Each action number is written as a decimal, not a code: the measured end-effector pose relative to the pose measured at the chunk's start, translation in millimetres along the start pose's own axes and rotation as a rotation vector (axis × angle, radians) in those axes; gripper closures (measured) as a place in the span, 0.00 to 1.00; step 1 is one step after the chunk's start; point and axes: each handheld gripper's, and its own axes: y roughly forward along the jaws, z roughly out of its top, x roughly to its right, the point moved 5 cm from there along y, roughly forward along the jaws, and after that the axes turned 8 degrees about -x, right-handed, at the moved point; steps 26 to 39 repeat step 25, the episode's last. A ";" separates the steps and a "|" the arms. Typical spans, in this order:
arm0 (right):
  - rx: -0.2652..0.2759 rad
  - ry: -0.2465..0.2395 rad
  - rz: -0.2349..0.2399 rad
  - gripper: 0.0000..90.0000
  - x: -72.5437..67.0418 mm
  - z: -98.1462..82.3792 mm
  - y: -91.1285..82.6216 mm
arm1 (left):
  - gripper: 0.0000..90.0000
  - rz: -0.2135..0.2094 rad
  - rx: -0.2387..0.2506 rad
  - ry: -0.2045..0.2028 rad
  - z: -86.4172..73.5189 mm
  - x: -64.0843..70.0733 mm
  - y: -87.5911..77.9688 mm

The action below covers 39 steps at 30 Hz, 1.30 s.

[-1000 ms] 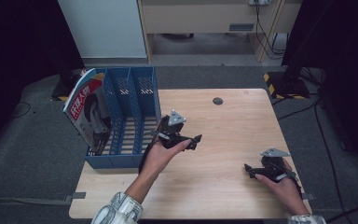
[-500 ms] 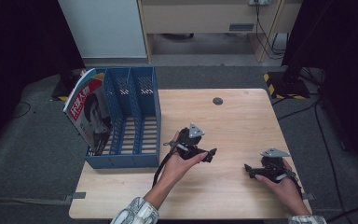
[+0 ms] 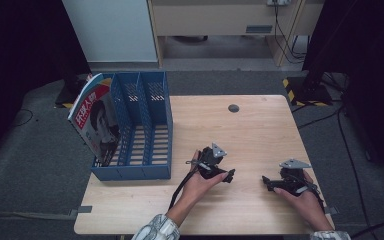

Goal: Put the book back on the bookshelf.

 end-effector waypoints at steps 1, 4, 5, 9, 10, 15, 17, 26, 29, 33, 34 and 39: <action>0.000 0.000 0.000 0.07 0.0 0.0 0.0 | 0.04 0.006 -0.012 -0.001 -1.0 -1.4 3.7; 0.000 -0.001 -0.001 0.07 0.1 0.0 0.0 | 0.04 0.033 -0.048 0.008 -6.0 -6.4 14.6; 0.000 0.000 0.000 0.07 0.0 0.0 0.0 | 0.05 0.035 -0.052 -0.002 -7.4 -8.1 16.9; 0.000 0.000 0.000 0.07 0.0 0.0 0.0 | 0.05 0.068 -0.057 -0.020 -10.8 -14.5 22.7; 0.000 0.000 0.000 0.07 0.0 0.0 0.0 | 0.05 0.074 -0.060 -0.028 -11.5 -16.0 24.0; 0.000 0.000 0.001 0.07 -0.1 0.0 0.0 | 0.05 0.110 -0.076 -0.056 -16.9 -23.9 28.3; 0.000 0.002 0.000 0.07 -0.2 0.1 0.1 | 0.04 0.102 -0.062 -0.066 -19.4 -26.3 28.4; 0.001 0.003 0.000 0.07 -0.4 0.0 0.1 | 0.01 0.103 -0.046 -0.064 -20.9 -30.2 29.4; 0.001 0.003 0.000 0.07 -0.4 0.0 0.1 | 0.01 0.103 -0.046 -0.064 -20.9 -30.2 29.4; 0.001 0.003 0.000 0.07 -0.4 0.0 0.1 | 0.01 0.103 -0.046 -0.064 -20.9 -30.2 29.4; 0.001 0.003 0.000 0.07 -0.4 0.0 0.1 | 0.01 0.103 -0.046 -0.064 -20.9 -30.2 29.4; 0.001 0.003 0.000 0.07 -0.4 0.0 0.1 | 0.01 0.103 -0.046 -0.064 -20.9 -30.2 29.4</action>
